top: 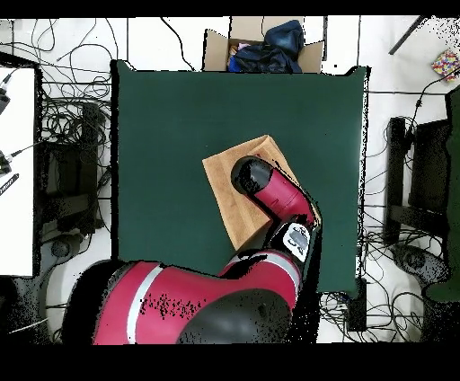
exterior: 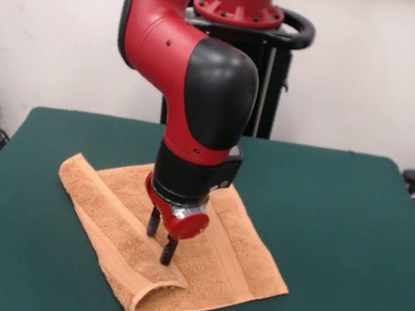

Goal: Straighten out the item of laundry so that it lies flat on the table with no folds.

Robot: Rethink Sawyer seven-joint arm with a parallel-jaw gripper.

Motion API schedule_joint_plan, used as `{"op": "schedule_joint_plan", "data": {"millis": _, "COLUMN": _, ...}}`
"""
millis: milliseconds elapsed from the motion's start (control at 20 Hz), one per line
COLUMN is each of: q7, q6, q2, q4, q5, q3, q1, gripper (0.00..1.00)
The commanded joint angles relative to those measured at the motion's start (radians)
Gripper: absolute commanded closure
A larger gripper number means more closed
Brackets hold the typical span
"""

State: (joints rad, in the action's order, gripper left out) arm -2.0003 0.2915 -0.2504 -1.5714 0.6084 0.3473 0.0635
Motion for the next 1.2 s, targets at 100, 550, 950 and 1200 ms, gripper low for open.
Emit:
{"op": "schedule_joint_plan", "data": {"millis": 100, "q7": -0.114, "q6": 0.060, "q2": 0.018, "q4": 0.021, "q5": -0.026, "q3": -0.168, "q1": 0.015, "gripper": 0.00}}
{"op": "schedule_joint_plan", "data": {"millis": 550, "q7": -0.105, "q6": 0.090, "q2": 0.016, "q4": 0.029, "q5": -0.036, "q3": -0.161, "q1": 0.009, "gripper": 0.00}}
{"op": "schedule_joint_plan", "data": {"millis": 950, "q7": -0.173, "q6": 0.253, "q2": 0.034, "q4": 0.097, "q5": -0.055, "q3": -0.057, "q1": -0.057, "gripper": 0.00}}
{"op": "schedule_joint_plan", "data": {"millis": 1200, "q7": -0.191, "q6": 0.284, "q2": 0.035, "q4": 0.110, "q5": -0.061, "q3": -0.036, "q1": -0.071, "gripper": 0.00}}
